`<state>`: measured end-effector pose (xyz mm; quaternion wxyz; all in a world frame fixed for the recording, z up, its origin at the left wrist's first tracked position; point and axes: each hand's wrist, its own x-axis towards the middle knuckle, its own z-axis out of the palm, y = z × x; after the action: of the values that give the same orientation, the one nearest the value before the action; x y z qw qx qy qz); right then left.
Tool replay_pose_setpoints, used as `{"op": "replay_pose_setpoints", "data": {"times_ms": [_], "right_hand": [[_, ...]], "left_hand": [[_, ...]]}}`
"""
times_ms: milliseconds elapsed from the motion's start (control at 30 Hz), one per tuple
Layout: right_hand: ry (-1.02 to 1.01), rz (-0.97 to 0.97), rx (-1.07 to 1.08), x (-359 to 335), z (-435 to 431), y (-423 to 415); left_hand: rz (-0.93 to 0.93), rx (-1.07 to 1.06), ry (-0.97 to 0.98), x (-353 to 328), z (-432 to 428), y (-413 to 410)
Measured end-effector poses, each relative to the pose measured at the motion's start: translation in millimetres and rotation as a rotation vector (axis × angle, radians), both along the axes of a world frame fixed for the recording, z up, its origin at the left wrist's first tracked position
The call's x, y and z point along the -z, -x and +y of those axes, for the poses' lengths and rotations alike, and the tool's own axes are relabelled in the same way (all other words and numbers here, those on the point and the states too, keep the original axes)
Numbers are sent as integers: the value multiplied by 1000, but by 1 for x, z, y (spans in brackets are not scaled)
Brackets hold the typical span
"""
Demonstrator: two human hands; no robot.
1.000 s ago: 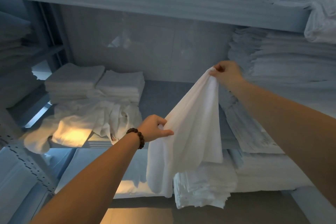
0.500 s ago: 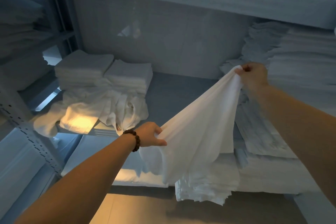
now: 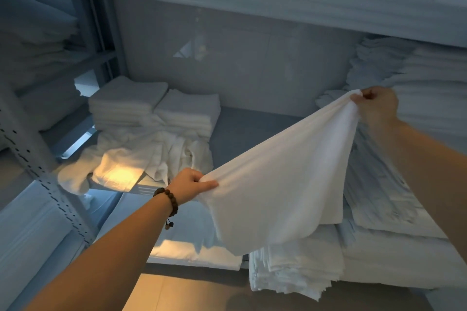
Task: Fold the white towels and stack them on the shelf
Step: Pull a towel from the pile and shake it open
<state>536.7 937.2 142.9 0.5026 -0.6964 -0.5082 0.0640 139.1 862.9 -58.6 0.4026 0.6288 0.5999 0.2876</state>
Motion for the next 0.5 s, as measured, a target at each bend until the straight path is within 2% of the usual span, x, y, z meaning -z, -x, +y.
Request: {"op": "replay_pose_setpoints", "data": {"times_ms": [100, 233, 367, 500], "right_hand": [[6, -7, 16, 2, 1, -2], [15, -29, 13, -1, 4, 1], [16, -41, -28, -2, 6, 5], [-14, -48, -71, -1, 7, 10]], "left_hand": [[-38, -52, -15, 0, 2, 1], [82, -17, -32, 5, 6, 5], [208, 70, -39, 10, 7, 9], [213, 176, 23, 18, 7, 10]]}}
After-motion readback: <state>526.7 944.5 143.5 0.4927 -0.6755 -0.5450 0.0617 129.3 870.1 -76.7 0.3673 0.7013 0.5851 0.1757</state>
